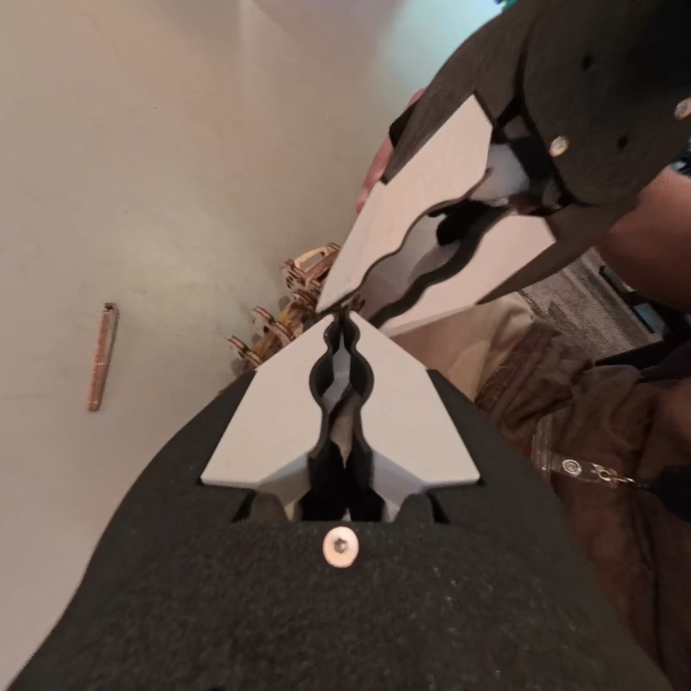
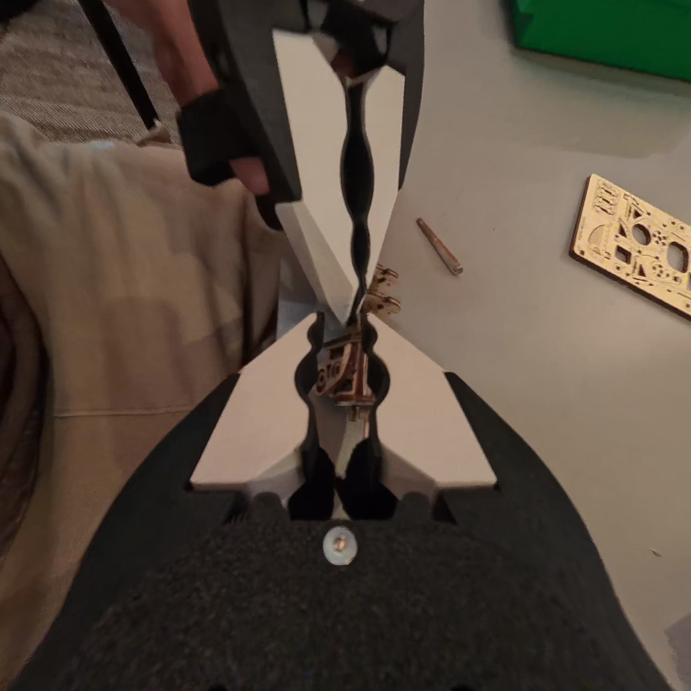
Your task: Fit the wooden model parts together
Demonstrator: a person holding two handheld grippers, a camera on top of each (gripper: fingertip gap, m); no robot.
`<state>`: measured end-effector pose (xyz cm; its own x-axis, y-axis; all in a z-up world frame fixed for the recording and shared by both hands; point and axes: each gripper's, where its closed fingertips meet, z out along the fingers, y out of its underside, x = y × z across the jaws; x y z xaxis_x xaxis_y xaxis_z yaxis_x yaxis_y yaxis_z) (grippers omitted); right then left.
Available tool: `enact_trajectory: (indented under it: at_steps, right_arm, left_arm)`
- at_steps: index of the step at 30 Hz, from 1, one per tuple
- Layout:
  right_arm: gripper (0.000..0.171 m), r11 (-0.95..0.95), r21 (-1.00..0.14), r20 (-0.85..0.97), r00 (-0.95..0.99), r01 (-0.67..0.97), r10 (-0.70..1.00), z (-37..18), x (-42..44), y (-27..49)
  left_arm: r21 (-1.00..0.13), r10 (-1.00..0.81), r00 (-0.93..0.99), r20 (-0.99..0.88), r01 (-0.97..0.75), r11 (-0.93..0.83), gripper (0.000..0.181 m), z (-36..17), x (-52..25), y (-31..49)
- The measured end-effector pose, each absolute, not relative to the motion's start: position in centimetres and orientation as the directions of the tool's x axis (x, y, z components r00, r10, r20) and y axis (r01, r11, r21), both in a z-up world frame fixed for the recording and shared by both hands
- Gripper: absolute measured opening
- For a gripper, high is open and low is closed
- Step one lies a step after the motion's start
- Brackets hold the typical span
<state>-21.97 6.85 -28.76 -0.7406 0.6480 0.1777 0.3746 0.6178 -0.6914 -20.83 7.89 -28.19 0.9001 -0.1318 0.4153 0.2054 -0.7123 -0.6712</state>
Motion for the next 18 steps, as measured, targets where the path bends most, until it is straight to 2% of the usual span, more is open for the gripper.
enact_trajectory:
  at_steps: [1,5,8,12,16,18]
  right_arm:
    - [0.015,0.639,-0.673,0.197,-0.742,0.372,0.640,-29.1,-22.0,7.0]
    - [0.001,0.627,-0.685,0.203,-0.728,0.372,0.654,-29.3,-22.1,7.2]
    - [0.000,0.582,-0.703,0.156,-0.709,0.409,0.687,-29.0,-22.2,7.6]
    - [0.000,0.545,-0.691,0.069,-0.707,0.475,0.704,-29.2,-22.4,7.4]
    - [0.000,0.535,-0.667,0.012,-0.712,0.518,0.703,-29.5,-22.4,7.5]
    - [0.000,0.543,-0.658,0.005,-0.717,0.522,0.697,-29.5,-22.4,7.6]
  left_arm:
    - [-0.664,-0.137,0.889,0.438,0.217,-0.716,0.000,-28.0,-20.7,7.8]
    - [-0.661,-0.129,0.881,0.455,0.236,-0.712,0.000,-27.8,-21.1,7.5]
    - [-0.669,-0.105,0.902,0.418,0.228,-0.708,0.000,-28.0,-22.6,6.9]
    - [-0.688,-0.162,0.899,0.407,0.186,-0.701,0.000,-27.9,-21.8,6.8]
    - [-0.720,-0.194,0.917,0.348,0.129,-0.682,0.018,-27.2,-22.4,6.0]
    - [-0.742,-0.217,0.931,0.293,0.079,-0.666,0.020,-26.7,-23.9,5.3]
